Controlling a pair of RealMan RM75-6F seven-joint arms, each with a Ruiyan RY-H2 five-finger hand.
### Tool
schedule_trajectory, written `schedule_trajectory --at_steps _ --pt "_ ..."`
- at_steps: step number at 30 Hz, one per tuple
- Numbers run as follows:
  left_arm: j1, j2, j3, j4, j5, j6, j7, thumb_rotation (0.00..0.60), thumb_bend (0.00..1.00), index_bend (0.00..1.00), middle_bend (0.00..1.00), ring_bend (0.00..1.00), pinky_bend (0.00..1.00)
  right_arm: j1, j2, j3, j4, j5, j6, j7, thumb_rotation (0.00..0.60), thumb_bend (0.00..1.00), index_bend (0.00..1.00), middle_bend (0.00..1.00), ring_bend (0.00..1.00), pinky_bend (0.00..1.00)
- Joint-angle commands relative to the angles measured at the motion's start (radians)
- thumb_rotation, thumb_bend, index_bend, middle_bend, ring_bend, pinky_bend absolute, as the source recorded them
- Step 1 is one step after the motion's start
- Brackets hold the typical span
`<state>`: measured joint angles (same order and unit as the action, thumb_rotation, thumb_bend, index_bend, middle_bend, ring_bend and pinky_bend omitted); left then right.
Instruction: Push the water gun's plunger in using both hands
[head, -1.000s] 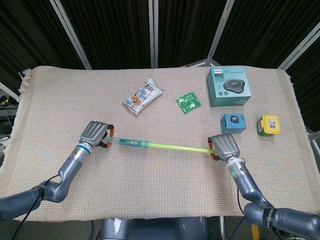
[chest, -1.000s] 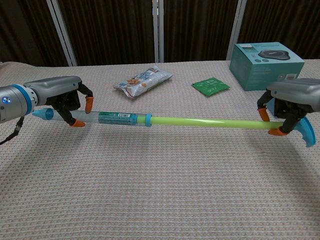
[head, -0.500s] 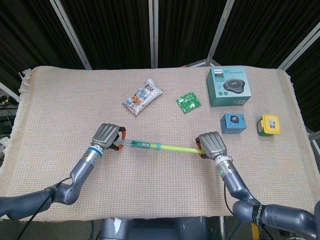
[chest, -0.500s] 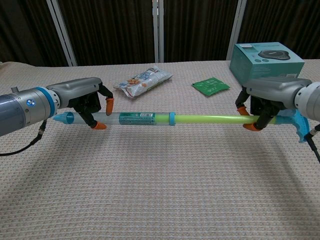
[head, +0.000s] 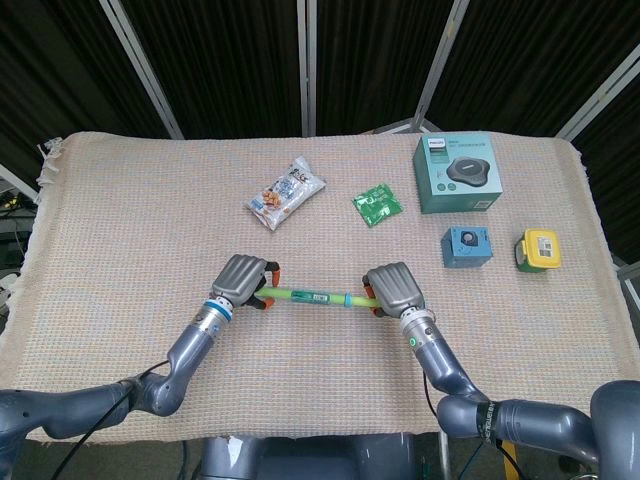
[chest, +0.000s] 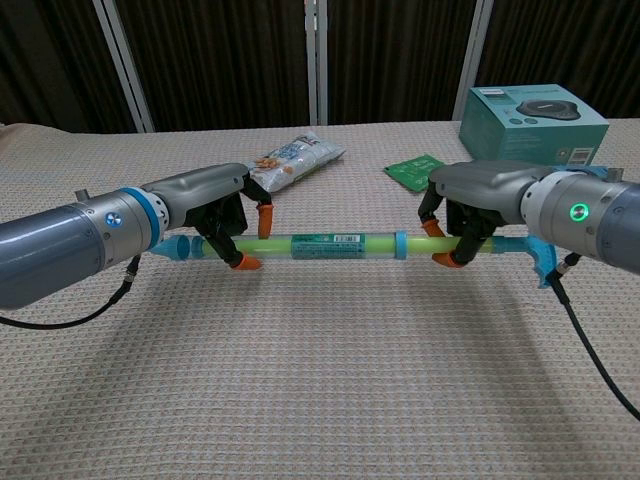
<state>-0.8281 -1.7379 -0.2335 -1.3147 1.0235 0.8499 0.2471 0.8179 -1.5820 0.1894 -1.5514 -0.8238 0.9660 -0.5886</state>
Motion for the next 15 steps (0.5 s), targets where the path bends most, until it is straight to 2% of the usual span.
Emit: schedule_trajectory --at_steps 1,12,14,15 --pt "-0.001 -0.01 0.0 0.005 0.003 0.005 -0.007 0.6 0.42 0.83 0.96 0.91 1.0 0.007 -0.011 0.002 0.006 0.005 0.001 -0.002 0.6 0.48 0.72 1.0 1.0 1.0" --pt "-0.007 -0.035 0.002 0.017 0.012 0.008 -0.023 0.6 0.42 0.83 0.96 0.91 1.0 0.023 -0.039 0.003 0.019 0.012 0.006 -0.006 0.6 0.48 0.69 1.0 1.0 1.0" --pt "-0.007 -0.037 0.007 0.022 0.013 0.008 -0.022 0.6 0.41 0.77 0.96 0.9 1.0 0.023 -0.04 0.002 0.02 0.011 0.011 -0.003 0.6 0.46 0.64 1.0 1.0 1.0" --pt "-0.006 -0.037 0.008 0.023 0.015 0.008 -0.024 0.6 0.4 0.71 0.95 0.9 1.0 0.022 -0.039 0.001 0.021 0.009 0.013 -0.001 0.6 0.41 0.55 1.0 1.0 1.0"
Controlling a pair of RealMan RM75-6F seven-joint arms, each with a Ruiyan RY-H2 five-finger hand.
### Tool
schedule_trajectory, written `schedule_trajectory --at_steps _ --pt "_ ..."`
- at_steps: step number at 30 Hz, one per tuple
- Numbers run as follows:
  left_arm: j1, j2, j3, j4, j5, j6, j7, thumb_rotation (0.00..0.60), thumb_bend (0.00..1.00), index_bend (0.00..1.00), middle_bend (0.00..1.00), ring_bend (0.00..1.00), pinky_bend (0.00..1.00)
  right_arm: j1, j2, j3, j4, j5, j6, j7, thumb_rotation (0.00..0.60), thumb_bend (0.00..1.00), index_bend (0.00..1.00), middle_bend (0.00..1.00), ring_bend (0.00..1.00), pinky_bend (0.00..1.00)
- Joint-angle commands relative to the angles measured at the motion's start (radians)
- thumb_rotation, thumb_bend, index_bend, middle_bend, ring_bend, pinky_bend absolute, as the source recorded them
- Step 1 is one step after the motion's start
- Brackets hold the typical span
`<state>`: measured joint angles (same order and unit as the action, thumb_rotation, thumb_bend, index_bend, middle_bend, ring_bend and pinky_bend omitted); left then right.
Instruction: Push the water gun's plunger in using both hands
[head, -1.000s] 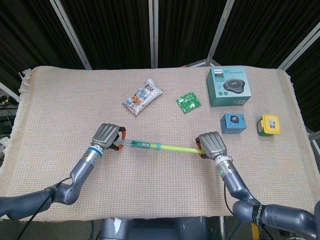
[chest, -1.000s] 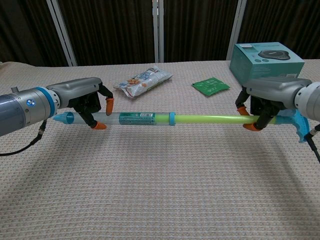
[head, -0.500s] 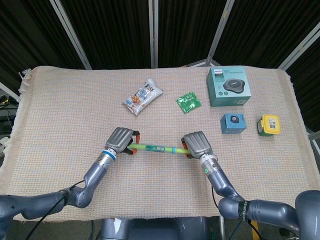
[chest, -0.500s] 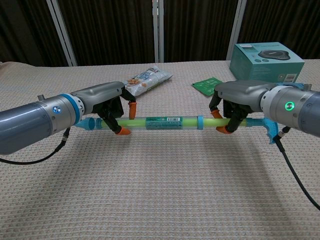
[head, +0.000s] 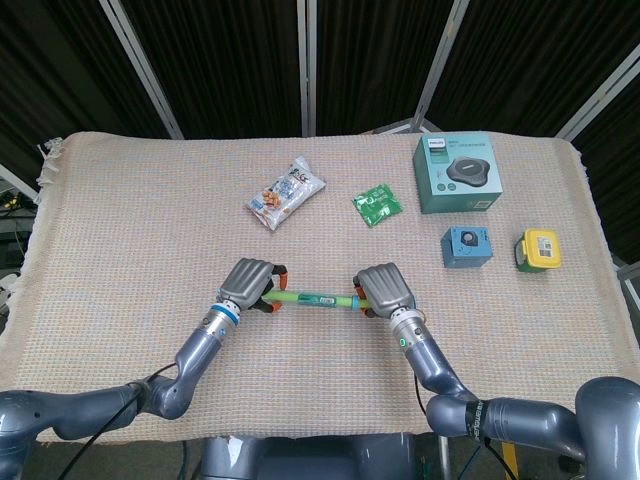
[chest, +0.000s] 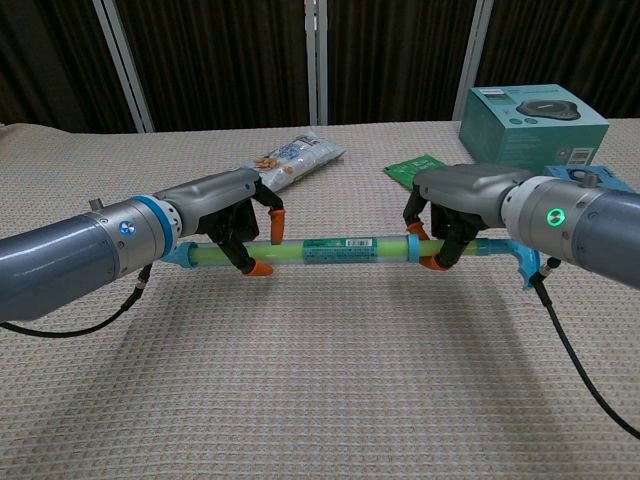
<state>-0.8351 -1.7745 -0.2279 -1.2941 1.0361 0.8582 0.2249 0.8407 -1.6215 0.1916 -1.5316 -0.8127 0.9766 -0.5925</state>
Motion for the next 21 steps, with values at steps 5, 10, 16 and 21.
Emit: schedule_trajectory --at_steps 5,10,16,21 --pt "0.01 0.007 0.008 0.006 0.024 -0.003 -0.044 0.6 0.16 0.09 0.92 0.87 1.0 -0.004 0.018 -0.01 -0.005 0.002 -0.003 0.004 0.6 0.01 0.04 1.0 1.0 1.0" --pt "0.029 0.044 0.012 -0.018 0.041 0.014 -0.064 0.6 0.1 0.0 0.89 0.86 1.0 -0.02 0.06 -0.027 -0.029 -0.02 0.018 0.004 0.6 0.0 0.0 1.0 1.0 1.0" --pt "0.116 0.163 0.041 -0.151 0.119 0.139 -0.094 0.6 0.1 0.0 0.86 0.84 1.0 -0.102 0.203 -0.077 -0.102 -0.161 0.085 0.082 0.6 0.0 0.0 0.99 1.0 1.0" --pt "0.198 0.258 0.08 -0.245 0.208 0.271 -0.099 0.6 0.1 0.0 0.73 0.74 0.9 -0.187 0.323 -0.114 -0.147 -0.281 0.167 0.18 0.6 0.0 0.0 0.93 0.98 1.0"
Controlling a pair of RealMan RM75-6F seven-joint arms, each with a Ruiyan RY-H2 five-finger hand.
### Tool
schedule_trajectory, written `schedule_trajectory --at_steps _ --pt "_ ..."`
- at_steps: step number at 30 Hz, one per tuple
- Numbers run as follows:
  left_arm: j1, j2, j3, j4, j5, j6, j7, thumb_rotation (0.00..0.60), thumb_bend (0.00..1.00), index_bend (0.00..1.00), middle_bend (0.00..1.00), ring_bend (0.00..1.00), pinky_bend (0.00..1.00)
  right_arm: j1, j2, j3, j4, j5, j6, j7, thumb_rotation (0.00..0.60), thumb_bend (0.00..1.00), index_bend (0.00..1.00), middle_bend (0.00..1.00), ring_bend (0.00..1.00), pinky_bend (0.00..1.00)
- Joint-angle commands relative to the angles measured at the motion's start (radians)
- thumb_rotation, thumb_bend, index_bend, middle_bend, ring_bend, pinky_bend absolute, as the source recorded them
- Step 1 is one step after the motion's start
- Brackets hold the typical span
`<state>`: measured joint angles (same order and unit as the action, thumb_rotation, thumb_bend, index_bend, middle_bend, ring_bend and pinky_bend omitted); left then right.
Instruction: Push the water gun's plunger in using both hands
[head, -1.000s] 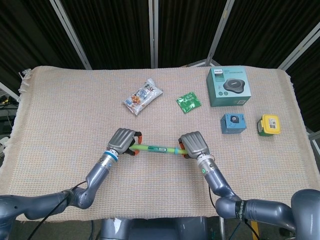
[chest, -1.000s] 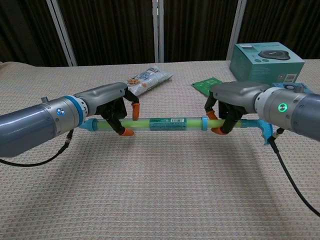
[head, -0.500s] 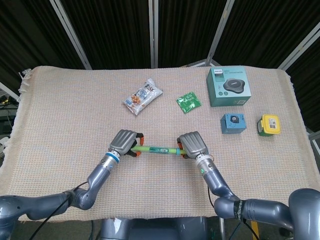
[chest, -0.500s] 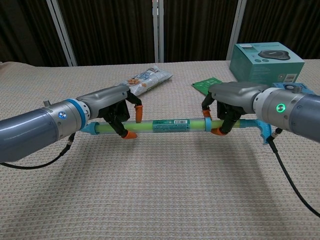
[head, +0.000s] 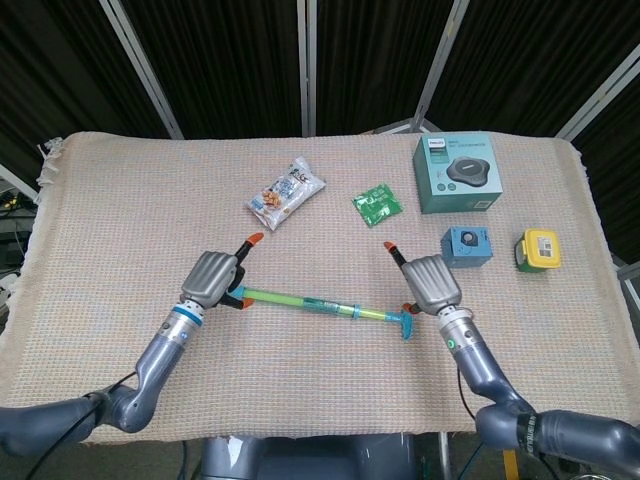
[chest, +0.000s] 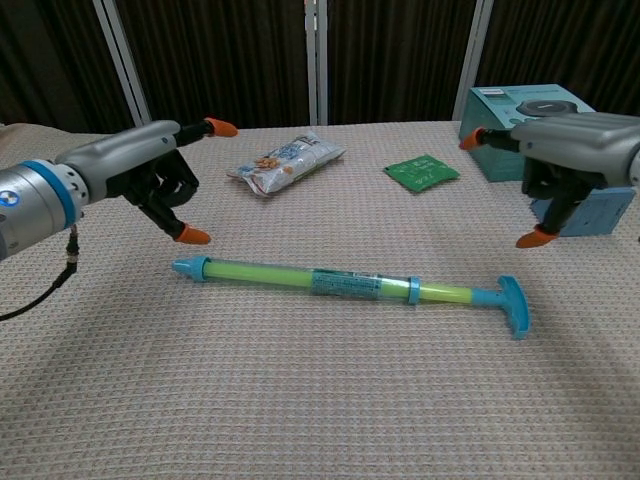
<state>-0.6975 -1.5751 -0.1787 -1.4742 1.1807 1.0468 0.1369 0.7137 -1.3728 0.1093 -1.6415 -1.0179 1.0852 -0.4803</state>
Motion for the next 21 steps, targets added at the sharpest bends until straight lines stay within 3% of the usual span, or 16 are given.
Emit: schedule_trajectory --at_steps 1,2,4,5,7,8,10,12,14,21 --pt "0.081 0.081 0.041 -0.085 0.083 0.114 -0.013 0.6 0.1 0.0 0.67 0.69 0.84 -0.081 0.1 -0.039 -0.045 -0.106 0.08 0.097 0.6 0.0 0.0 0.91 0.96 1.0" --pt "0.094 0.095 0.048 -0.098 0.096 0.135 -0.013 0.6 0.09 0.0 0.62 0.65 0.78 -0.095 0.118 -0.044 -0.05 -0.127 0.095 0.117 0.6 0.0 0.0 0.87 0.93 1.0" --pt "0.128 0.133 0.067 -0.132 0.125 0.184 -0.007 0.6 0.08 0.0 0.46 0.49 0.57 -0.131 0.159 -0.058 -0.057 -0.175 0.133 0.169 0.6 0.0 0.0 0.78 0.85 0.97" --pt "0.142 0.147 0.075 -0.145 0.136 0.202 -0.002 0.6 0.07 0.0 0.4 0.42 0.49 -0.145 0.175 -0.063 -0.059 -0.193 0.147 0.19 0.6 0.0 0.0 0.71 0.79 0.92" --pt "0.231 0.236 0.135 -0.215 0.183 0.315 0.048 0.6 0.04 0.0 0.18 0.2 0.25 -0.233 0.25 -0.091 -0.064 -0.259 0.249 0.289 0.6 0.0 0.0 0.58 0.68 0.73" --pt "0.259 0.264 0.156 -0.25 0.201 0.349 0.065 0.6 0.02 0.0 0.09 0.1 0.15 -0.258 0.267 -0.107 -0.056 -0.299 0.276 0.324 0.6 0.0 0.0 0.48 0.58 0.59" --pt "0.313 0.303 0.19 -0.293 0.229 0.41 0.093 0.6 0.02 0.0 0.01 0.01 0.04 -0.305 0.288 -0.132 -0.027 -0.344 0.32 0.371 0.6 0.0 0.0 0.29 0.35 0.33" --pt "0.345 0.323 0.212 -0.315 0.243 0.439 0.104 0.6 0.01 0.0 0.0 0.0 0.0 -0.332 0.294 -0.14 -0.017 -0.359 0.344 0.39 0.6 0.0 0.0 0.08 0.1 0.08" --pt "0.388 0.349 0.238 -0.339 0.258 0.477 0.115 0.6 0.0 0.0 0.0 0.0 0.0 -0.371 0.295 -0.148 -0.006 -0.376 0.384 0.397 0.6 0.0 0.0 0.01 0.01 0.0" --pt "0.468 0.386 0.267 -0.352 0.314 0.539 0.082 0.6 0.0 0.0 0.0 0.0 0.0 -0.477 0.279 -0.154 0.018 -0.43 0.507 0.393 0.6 0.0 0.0 0.0 0.0 0.0"
